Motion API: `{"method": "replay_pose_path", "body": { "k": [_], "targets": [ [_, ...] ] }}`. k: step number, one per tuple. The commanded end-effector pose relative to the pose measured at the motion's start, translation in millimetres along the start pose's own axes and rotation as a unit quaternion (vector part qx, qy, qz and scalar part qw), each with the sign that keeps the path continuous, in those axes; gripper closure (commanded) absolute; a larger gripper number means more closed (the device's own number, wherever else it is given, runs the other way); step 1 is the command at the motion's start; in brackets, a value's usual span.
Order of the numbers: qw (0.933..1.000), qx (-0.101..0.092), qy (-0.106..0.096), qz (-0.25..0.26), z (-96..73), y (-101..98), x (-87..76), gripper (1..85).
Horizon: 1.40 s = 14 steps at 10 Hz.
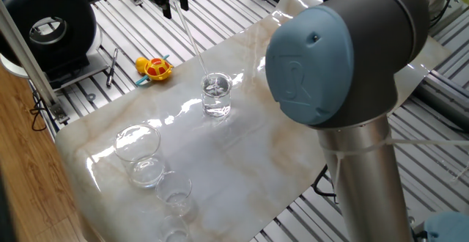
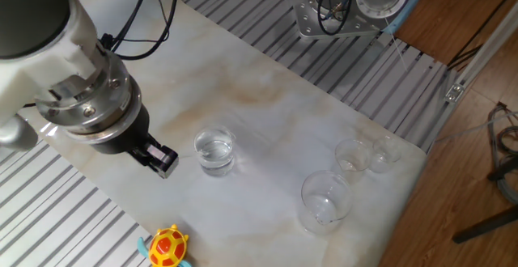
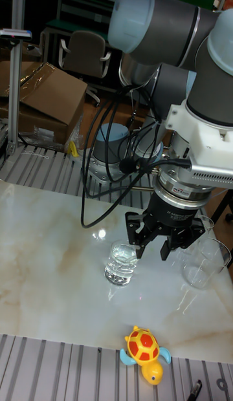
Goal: Stir the beaker with a glass rod
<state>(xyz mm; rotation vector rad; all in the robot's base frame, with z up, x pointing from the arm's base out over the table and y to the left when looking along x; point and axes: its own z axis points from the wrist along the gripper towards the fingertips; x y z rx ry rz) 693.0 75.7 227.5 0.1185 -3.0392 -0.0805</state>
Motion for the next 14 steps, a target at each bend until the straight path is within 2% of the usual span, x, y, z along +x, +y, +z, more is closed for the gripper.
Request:
{"method": "replay_pose_path", "body": {
  "k": [1,5,8,11,14],
  "targets": [
    [0.9999,-0.007,-0.001,-0.008,4.8,5.7,-9.0,39.7],
    [0.9999,-0.005,0.004,-0.013,5.6,-5.3,4.0,43.3],
    [0.9998,-0.009,0.005,-0.015,5.1,-4.6,6.4,51.0],
    [0.9998,-0.011,0.004,-0.013,4.5,-1.6,6.5,53.0],
    [0.9999,-0.006,0.006,-0.007,1.3,-3.4,9.6,64.3]
  ]
}}
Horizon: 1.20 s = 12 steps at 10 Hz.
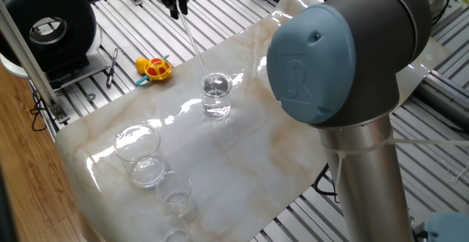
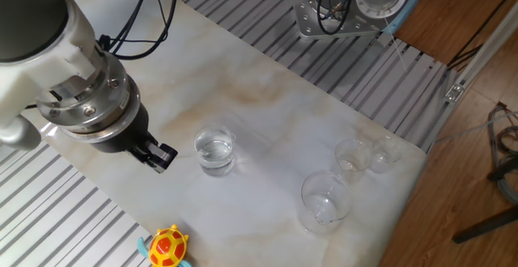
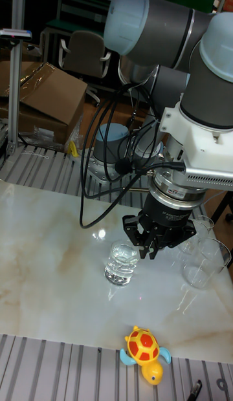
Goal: Stir the beaker with a glass rod
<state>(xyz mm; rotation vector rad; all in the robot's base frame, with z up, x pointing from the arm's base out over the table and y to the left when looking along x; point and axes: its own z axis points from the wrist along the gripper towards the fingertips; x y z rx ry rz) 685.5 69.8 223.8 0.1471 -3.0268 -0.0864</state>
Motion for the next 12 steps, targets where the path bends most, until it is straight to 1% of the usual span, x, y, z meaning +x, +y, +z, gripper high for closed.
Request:
{"method": "replay_pose_path", "body": {
  "k": [1,4,7,8,9,10,12],
  "targets": [
    [1.0,-0.004,0.001,0.002,-3.7,2.3,3.0,65.3],
    [1.0,-0.002,0.002,0.003,-5.2,1.7,4.3,69.7],
    [1.0,-0.002,0.002,0.003,-5.6,1.6,4.1,70.7],
    [1.0,0.001,0.003,0.004,-6.3,0.0,5.2,74.3],
    [1.0,0.005,0.003,0.004,-7.6,-1.9,6.2,81.0],
    [1.0,0.005,0.003,0.004,-8.2,-1.7,6.6,84.7],
    [1.0,0.001,0.003,0.005,-9.3,0.3,7.0,84.7]
  ]
}}
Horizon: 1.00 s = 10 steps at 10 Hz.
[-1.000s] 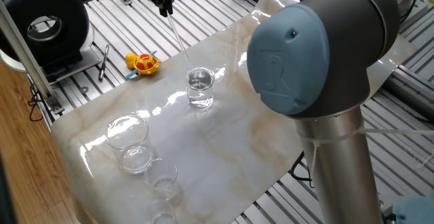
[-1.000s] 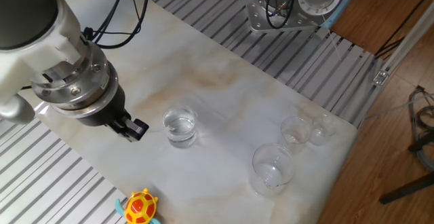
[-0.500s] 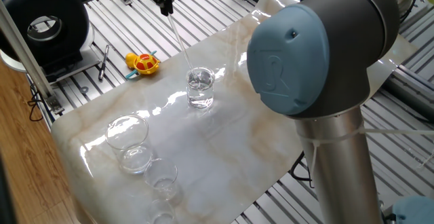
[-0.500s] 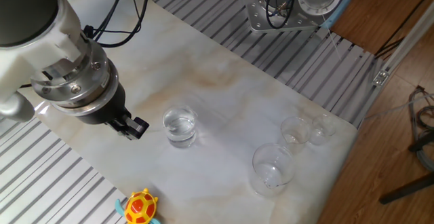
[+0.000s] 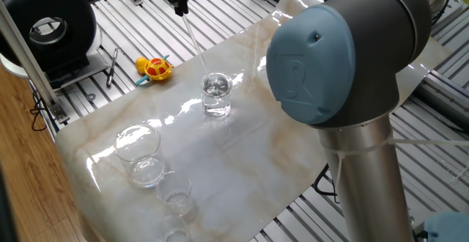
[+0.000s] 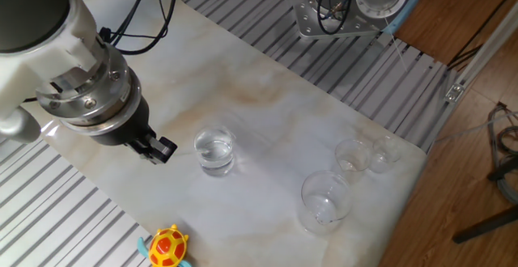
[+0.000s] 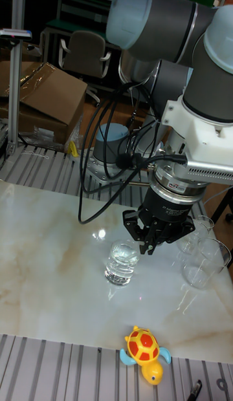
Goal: Stir the beaker with a glass rod
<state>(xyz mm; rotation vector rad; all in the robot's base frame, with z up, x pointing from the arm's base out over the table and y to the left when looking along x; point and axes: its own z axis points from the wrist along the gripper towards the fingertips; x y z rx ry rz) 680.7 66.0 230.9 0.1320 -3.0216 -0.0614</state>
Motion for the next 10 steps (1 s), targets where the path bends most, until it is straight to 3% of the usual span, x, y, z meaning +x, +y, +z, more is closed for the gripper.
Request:
{"method": "replay_pose_path", "body": {
  "k": [1,8,10],
  "targets": [
    [0.9999,-0.011,-0.001,0.0,-4.7,5.3,2.1,84.7],
    [0.9995,-0.019,-0.019,-0.018,-25.3,3.7,10.0,84.7],
    [0.9992,-0.03,-0.023,-0.014,-26.1,5.7,15.0,84.7]
  ]
}}
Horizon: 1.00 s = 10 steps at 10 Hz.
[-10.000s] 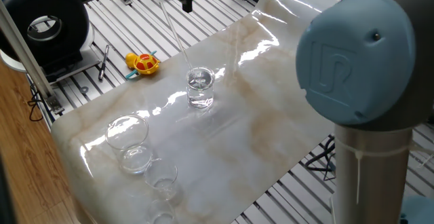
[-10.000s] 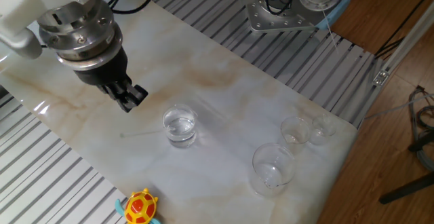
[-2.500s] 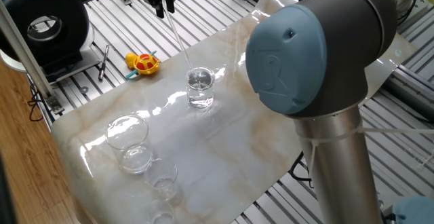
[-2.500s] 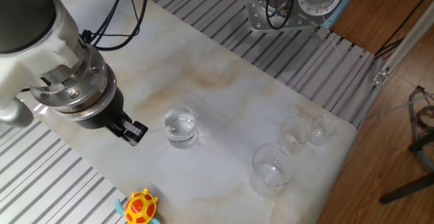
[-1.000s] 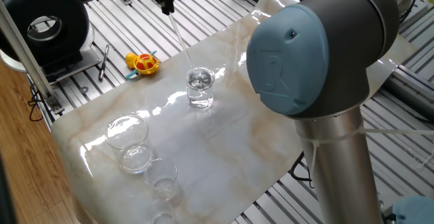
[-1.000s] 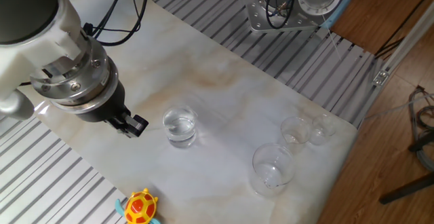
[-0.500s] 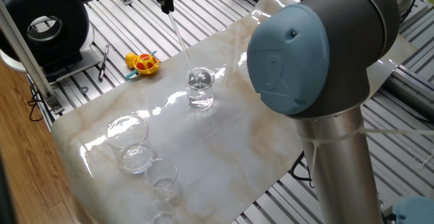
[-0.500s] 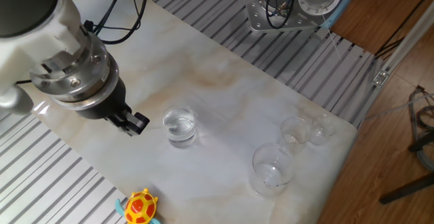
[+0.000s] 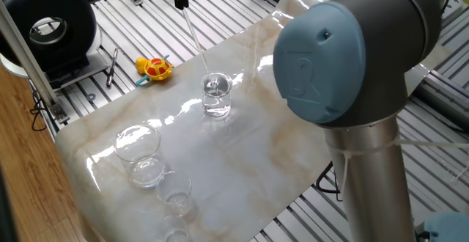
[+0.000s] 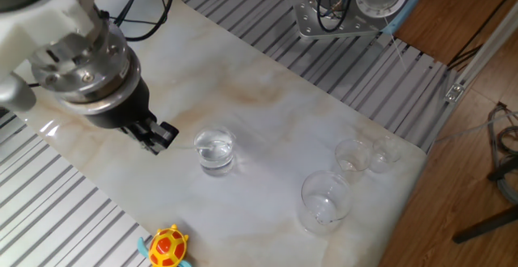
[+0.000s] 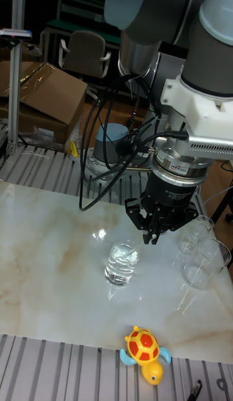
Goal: Stir the beaker with a glass rod
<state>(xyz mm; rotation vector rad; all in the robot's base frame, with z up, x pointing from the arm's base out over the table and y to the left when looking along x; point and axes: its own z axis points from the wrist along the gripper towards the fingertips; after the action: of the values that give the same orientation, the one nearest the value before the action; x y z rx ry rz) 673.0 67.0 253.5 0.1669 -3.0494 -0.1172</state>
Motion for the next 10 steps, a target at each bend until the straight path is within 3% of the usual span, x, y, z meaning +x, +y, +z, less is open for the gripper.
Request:
{"method": "replay_pose_path", "body": {
  "k": [1,3,5,6,8,10],
  "targets": [
    [0.9997,-0.018,-0.014,-0.001,-4.9,5.2,3.7,84.7],
    [0.9992,-0.021,-0.03,-0.015,-6.2,9.4,-6.4,84.7],
    [0.9984,0.014,-0.034,-0.043,-6.5,-8.9,-10.1,84.7],
    [0.9984,0.019,-0.03,-0.045,-7.8,-14.3,-5.6,84.7],
    [0.9991,0.011,-0.023,-0.034,-10.5,-14.4,5.9,84.7],
    [0.9995,-0.02,-0.025,-0.008,-13.2,4.2,14.5,84.7]
  ]
}}
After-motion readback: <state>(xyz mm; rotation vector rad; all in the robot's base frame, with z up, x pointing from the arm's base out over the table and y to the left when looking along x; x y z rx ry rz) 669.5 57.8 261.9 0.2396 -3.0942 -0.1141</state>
